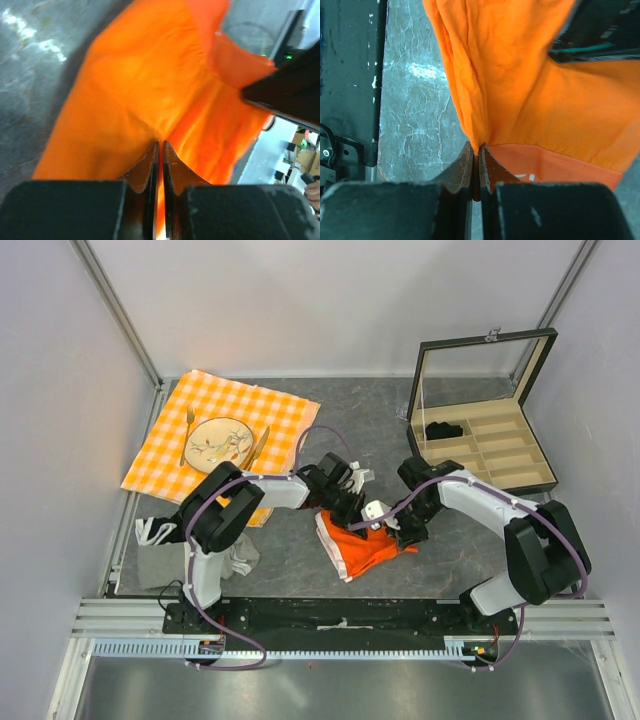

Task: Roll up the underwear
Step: Fold the underwear at the center of the board.

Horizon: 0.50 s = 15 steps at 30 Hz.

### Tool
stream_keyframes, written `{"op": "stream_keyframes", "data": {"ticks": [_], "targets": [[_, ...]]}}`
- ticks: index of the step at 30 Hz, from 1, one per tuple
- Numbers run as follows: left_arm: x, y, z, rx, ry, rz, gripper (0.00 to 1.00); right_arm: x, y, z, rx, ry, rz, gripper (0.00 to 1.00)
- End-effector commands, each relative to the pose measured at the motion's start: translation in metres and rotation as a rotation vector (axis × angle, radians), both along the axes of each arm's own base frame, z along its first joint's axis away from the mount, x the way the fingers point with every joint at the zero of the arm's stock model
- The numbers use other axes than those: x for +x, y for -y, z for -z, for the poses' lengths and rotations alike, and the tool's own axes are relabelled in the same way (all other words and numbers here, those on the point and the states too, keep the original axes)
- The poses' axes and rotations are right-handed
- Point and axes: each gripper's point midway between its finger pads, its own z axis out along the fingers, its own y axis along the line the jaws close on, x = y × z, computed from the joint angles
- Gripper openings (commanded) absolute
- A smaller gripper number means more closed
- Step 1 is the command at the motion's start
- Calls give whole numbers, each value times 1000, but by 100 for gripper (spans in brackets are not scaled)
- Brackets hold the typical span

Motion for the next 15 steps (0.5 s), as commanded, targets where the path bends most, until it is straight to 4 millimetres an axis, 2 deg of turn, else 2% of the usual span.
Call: {"op": "stream_keyframes", "data": {"ticks": [1,2,6,10,15], "targets": [[1,-12,26,87,30,11,10,19,-18,-30,68,34,36,8],[-1,-16,34,107,29,10,10,22,-21,-32,76,26,46,8],[-6,-24,44,135,26,12,10,39,-34,-40,94,-3,92,8],[-10,-29,50,146,26,14,10,63,-45,-31,71,-56,138,8],[-11,-31,52,129,30,11,10,87,-47,-20,56,-98,203,8]]}}
